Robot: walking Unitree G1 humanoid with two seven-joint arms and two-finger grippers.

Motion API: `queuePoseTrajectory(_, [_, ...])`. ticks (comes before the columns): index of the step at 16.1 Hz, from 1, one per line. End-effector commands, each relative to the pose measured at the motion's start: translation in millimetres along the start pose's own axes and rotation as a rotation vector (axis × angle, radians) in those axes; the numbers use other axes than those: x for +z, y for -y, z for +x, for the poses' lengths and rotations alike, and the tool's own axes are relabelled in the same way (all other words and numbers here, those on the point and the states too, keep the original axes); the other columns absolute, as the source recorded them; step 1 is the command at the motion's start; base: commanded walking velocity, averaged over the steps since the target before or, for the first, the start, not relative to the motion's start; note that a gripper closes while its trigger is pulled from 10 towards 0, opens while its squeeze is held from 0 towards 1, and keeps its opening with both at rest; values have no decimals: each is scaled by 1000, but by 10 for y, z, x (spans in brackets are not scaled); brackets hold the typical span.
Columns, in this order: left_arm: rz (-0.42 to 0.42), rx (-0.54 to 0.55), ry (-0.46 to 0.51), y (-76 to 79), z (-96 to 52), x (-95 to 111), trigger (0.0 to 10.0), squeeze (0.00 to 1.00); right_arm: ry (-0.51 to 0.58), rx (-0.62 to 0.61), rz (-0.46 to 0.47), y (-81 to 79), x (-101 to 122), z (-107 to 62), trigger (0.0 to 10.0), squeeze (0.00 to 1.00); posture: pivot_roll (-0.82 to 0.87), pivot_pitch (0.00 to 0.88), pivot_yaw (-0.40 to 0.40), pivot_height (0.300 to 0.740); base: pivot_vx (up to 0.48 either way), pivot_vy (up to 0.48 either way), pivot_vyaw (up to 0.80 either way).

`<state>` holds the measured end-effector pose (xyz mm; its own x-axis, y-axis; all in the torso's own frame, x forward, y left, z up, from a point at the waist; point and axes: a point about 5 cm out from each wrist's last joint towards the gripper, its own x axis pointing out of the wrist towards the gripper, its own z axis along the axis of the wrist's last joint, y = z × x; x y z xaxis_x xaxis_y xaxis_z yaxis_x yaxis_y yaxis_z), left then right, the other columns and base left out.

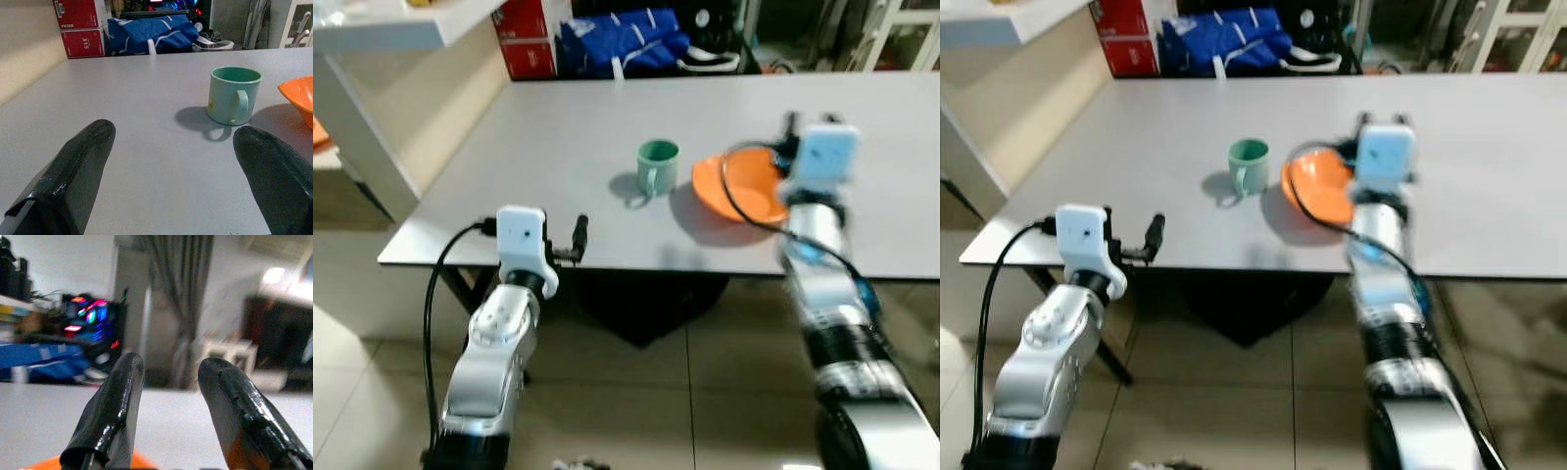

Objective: Setting the table

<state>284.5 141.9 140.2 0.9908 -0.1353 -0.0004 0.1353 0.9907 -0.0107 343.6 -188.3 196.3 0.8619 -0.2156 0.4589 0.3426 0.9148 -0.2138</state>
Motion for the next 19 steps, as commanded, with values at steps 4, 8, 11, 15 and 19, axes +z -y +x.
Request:
queuePoseTrajectory(4, [-28,4,5,-88,-37,-16,10000,1000,-45,95,-141,159,-249,-659,10000,0,-187,0,104,740,0,0,0])
queuePoseTrajectory(8, [-61,-37,-40,-51,-78,-117,10000,1000,-214,203,-141,37,-492,-1127,10000,0,-180,0,98,740,0,0,0])
queuePoseTrajectory(11, [-66,-57,-61,-4,-103,-173,10000,1000,-271,243,-67,-166,-512,-1086,10000,0,-173,0,95,740,0,0,0])
queuePoseTrajectory(15, [-57,-13,-28,-11,-37,-108,10000,1000,-240,289,-30,-312,-425,-967,10000,0,-176,0,96,740,0,-120,0])
queuePoseTrajectory(19, [-43,-22,-18,18,-19,-86,10000,1000,-240,300,-25,-328,-420,-942,10000,0,-181,0,97,740,0,-440,0])
